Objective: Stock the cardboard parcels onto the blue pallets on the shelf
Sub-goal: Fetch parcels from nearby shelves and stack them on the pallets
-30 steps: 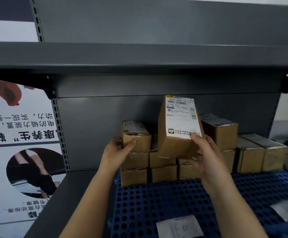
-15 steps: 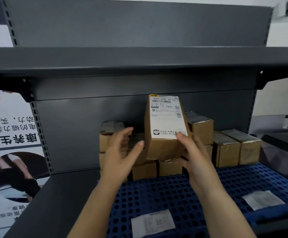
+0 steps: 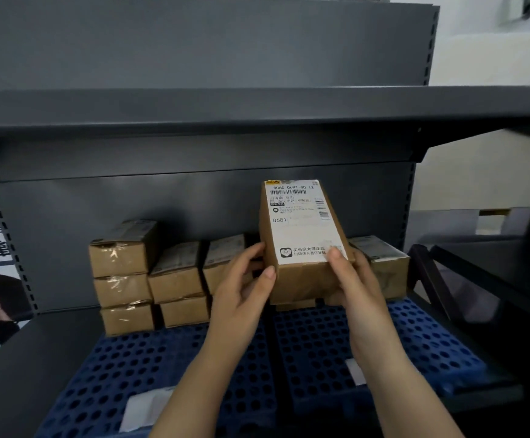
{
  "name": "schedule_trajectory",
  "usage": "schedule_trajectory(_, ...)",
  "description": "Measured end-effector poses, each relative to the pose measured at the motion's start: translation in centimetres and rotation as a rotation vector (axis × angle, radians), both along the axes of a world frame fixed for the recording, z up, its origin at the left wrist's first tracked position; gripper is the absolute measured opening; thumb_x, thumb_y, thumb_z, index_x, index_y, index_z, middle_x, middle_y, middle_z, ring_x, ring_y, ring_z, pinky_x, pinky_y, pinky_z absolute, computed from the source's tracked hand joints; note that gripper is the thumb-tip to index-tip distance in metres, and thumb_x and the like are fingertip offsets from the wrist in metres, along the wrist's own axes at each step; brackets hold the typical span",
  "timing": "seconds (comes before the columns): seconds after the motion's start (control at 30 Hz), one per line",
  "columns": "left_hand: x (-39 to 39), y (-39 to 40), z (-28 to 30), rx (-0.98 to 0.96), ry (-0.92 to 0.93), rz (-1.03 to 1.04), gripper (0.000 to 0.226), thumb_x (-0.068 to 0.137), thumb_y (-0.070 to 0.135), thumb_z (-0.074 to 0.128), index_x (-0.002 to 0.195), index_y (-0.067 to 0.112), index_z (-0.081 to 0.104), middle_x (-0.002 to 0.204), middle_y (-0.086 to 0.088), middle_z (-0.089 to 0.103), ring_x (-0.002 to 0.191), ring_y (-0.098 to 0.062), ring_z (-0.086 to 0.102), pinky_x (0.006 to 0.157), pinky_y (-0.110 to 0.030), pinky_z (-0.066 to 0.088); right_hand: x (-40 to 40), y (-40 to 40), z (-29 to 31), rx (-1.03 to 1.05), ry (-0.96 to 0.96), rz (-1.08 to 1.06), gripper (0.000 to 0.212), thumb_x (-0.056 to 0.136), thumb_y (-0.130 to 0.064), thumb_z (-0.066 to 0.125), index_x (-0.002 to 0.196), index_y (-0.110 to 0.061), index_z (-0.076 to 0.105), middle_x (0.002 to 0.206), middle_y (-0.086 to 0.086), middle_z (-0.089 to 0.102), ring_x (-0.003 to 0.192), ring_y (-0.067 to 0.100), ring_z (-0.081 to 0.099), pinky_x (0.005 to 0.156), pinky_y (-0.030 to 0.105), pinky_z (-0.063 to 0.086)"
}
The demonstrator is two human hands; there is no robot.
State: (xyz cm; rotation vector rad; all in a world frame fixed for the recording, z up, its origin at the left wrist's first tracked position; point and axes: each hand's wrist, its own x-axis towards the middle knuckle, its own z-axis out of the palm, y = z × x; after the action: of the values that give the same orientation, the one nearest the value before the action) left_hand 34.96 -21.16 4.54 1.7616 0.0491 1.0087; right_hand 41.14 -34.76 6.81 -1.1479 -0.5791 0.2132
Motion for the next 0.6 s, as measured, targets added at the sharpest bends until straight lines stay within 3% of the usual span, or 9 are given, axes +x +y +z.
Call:
schedule_trajectory(0.1, 2.2, -2.8, -0.4, 0.006, 0.016, 0.023, 0.048, 0.084, 0.049, 0.058, 0.126, 0.025, 0.052, 0.127, 0.003, 0.056, 0.110, 0.004, 0.055, 0.081, -0.007, 0.045, 2.1, -2.8, -0.6, 0.020, 0.011, 0.002, 0.039, 0.067, -0.050, 0.058, 0.104, -0.040, 0.060, 0.099, -0.020, 0.071, 0.091, -0.006, 0.065, 0.071, 0.014, 0.050)
schedule_trajectory(0.17, 3.5, -4.5, -0.8, -0.018, 0.026, 0.017, 0.044, 0.086, 0.047, 0.057, 0.125, 0.026, 0.052, 0.128, 0.001, 0.056, 0.109, 0.004, 0.055, 0.083, -0.010, 0.047, 3.5, -4.5, -1.1, 0.016, 0.005, 0.003, 0.037, 0.068, -0.053, 0.058, 0.104, -0.042, 0.059, 0.099, -0.023, 0.070, 0.093, -0.006, 0.065, 0.077, 0.018, 0.048)
schedule_trajectory(0.3, 5.9, -7.4, -1.5, -0.056, 0.084, -0.034, 0.063, 0.077, 0.056, 0.062, 0.131, 0.028, 0.048, 0.132, 0.004, 0.053, 0.114, -0.001, 0.055, 0.092, -0.016, 0.048, 6.4, -7.1, -1.8, -0.032, -0.042, 0.016, 0.040, 0.070, -0.058, 0.064, 0.109, -0.048, 0.056, 0.110, -0.021, 0.067, 0.100, -0.005, 0.062, 0.084, 0.020, 0.046)
schedule_trajectory(0.43, 8.3, -8.7, -1.3, -0.032, 0.166, -0.005, 0.066, 0.079, 0.033, 0.070, 0.138, 0.023, 0.042, 0.135, 0.004, 0.051, 0.118, -0.004, 0.051, 0.089, -0.008, 0.045, 9.1, -8.4, -1.9, -0.063, -0.085, 0.028, 0.037, 0.073, -0.039, 0.070, 0.108, -0.042, 0.055, 0.109, -0.019, 0.066, 0.095, -0.007, 0.063, 0.069, 0.010, 0.050)
schedule_trajectory(0.5, 9.5, -8.8, -1.1, 0.016, 0.201, 0.055, 0.068, 0.080, 0.023, 0.071, 0.140, 0.021, 0.040, 0.132, 0.006, 0.051, 0.118, -0.003, 0.048, 0.080, -0.002, 0.044, 10.6, -8.4, -2.0, -0.098, -0.097, 0.012, 0.036, 0.077, -0.029, 0.069, 0.108, -0.039, 0.054, 0.110, -0.016, 0.066, 0.098, -0.002, 0.064, 0.073, 0.014, 0.052)
schedule_trajectory(0.6, 11.2, -8.6, -0.7, 0.046, 0.252, 0.076, 0.070, 0.081, 0.019, 0.070, 0.142, 0.021, 0.036, 0.125, 0.010, 0.051, 0.117, -0.004, 0.046, 0.076, -0.005, 0.044, 12.9, -7.8, -2.3, -0.176, -0.123, -0.015, 0.042, 0.079, -0.022, 0.072, 0.114, -0.034, 0.052, 0.114, -0.012, 0.063, 0.106, 0.007, 0.060, 0.087, 0.027, 0.050)
